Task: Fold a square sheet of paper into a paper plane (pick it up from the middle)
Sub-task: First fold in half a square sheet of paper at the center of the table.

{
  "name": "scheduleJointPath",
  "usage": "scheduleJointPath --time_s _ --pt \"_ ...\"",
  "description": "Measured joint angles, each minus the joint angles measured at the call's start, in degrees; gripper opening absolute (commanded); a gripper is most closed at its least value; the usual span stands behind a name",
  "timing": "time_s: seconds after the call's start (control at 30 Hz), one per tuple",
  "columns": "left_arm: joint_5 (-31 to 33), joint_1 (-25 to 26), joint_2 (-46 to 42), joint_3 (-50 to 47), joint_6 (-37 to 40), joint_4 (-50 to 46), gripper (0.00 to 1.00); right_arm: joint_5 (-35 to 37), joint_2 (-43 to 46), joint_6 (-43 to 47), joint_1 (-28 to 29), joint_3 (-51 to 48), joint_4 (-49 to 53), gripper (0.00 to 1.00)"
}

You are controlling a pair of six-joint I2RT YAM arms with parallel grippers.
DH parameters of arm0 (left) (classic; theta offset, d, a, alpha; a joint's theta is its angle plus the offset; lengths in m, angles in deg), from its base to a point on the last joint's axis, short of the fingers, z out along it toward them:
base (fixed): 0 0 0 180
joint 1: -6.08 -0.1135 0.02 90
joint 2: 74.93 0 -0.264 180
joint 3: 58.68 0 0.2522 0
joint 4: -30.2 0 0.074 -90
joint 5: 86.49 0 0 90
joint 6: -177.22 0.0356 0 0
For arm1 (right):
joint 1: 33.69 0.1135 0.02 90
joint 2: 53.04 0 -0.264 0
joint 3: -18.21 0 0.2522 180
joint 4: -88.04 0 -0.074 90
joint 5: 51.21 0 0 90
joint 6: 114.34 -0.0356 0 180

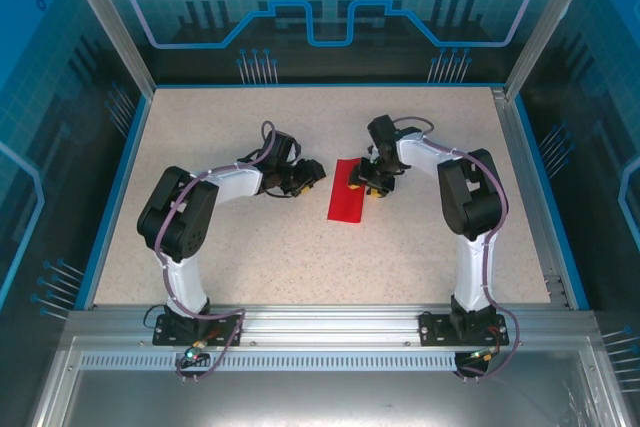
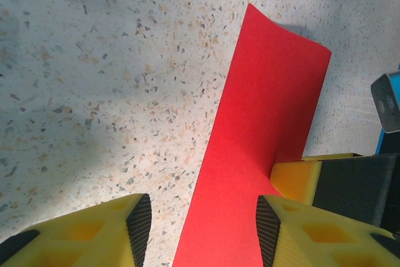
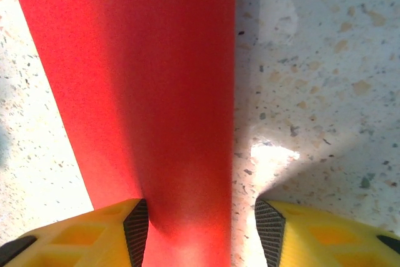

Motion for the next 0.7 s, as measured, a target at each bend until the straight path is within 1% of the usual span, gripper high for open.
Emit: scheduleJointPath --time_s 0.53,0.7 --pt "-0.09 0.0 0.0 0.0 0.52 0.0 0.49 1.29 -1.46 0.22 0.44 2.56 2.97 0.54" --pt "-0.5 0.0 0.0 0.0 0.94 0.0 0.48 1.64 -1.57 0.68 0.59 2.78 3.34 0.52"
